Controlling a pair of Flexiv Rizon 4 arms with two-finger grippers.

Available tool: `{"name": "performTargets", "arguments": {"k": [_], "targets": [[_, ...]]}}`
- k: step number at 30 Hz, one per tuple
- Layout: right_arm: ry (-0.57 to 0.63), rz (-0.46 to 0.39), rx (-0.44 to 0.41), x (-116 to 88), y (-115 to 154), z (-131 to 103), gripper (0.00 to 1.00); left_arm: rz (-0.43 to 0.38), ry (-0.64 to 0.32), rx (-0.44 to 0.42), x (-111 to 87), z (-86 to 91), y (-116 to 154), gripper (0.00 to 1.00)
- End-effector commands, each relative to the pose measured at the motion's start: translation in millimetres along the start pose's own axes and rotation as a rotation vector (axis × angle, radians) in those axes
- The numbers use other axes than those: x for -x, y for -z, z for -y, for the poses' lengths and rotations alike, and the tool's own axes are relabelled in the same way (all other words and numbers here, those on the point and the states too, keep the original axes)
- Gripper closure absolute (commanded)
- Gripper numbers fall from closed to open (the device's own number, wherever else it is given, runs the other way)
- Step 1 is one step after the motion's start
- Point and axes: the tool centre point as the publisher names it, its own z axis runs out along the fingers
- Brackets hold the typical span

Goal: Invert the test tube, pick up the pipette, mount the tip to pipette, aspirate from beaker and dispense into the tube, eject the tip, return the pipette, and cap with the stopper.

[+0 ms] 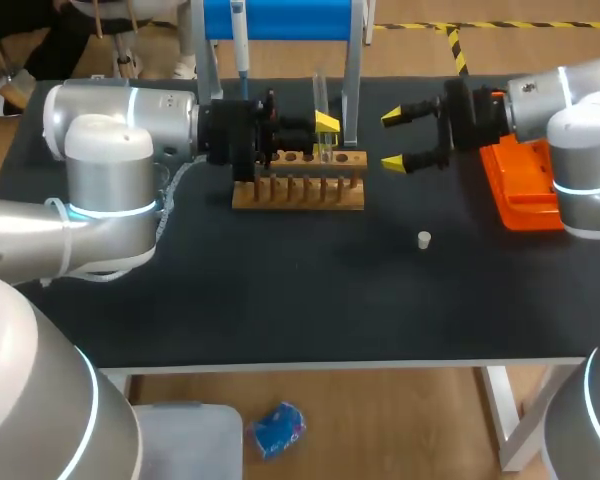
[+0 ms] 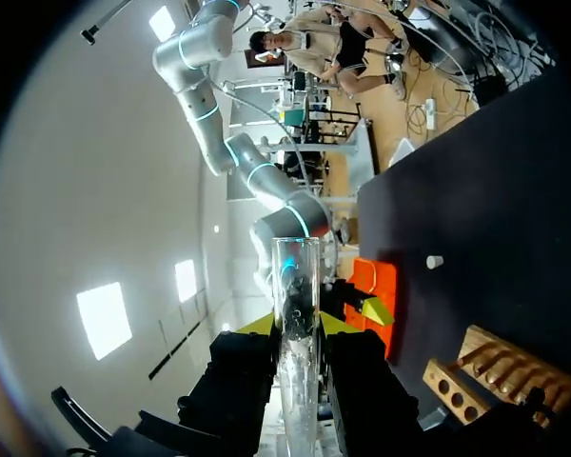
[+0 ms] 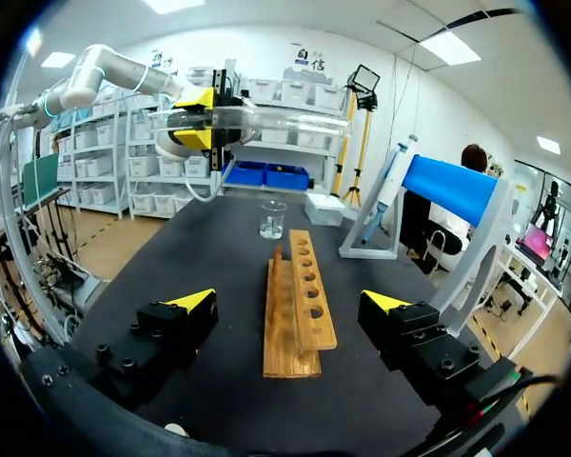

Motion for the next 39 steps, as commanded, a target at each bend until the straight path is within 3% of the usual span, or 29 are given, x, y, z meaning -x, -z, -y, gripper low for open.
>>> {"name": "performTargets", "arguments": {"k": [1, 2, 5, 7, 10, 12, 13, 22, 30, 39], "targets": [[0.001, -0.003, 0.001, 1, 0, 1, 0.0, -0.079, 0.149, -0.02, 28.4, -12.3, 4, 1.0], [0.001, -0.003, 0.001, 1, 0, 1, 0.0, -0.117, 0.197, -0.054, 36.5, -17.0, 3, 1.0], [0.001, -0.003, 0.001, 1, 0, 1, 0.0, -0.118, 0.311, -0.102, 52.5, -24.6, -1, 1.0], [0.001, -0.003, 0.001, 1, 0, 1, 0.0, -0.083, 0.47, -0.112, 58.2, -30.1, -3, 1.0], [0.001, -0.003, 0.001, 1, 0, 1, 0.0, -0.042, 0.621, -0.154, 56.6, -32.3, -7, 1.0], [0.001, -0.003, 0.001, 1, 0, 1, 0.0, -0.057, 0.669, -0.152, 53.7, -33.5, -6, 1.0], [0.001, -0.003, 0.001, 1, 0, 1, 0.0, -0.04, 0.656, -0.123, 53.8, -35.6, -3, 1.0], [0.001, -0.003, 0.001, 1, 0, 1, 0.0, -0.04, 0.656, -0.123, 53.8, -35.6, -3, 1.0], [0.003, -0.032, -0.014, -1, -28, -7, 0.0, -0.04, 0.656, -0.123, 53.8, -35.6, -3, 1.0], [0.019, -0.033, -0.04, -4, -38, 0, 0.0, -0.04, 0.656, -0.123, 53.8, -35.6, -3, 1.0]]}}
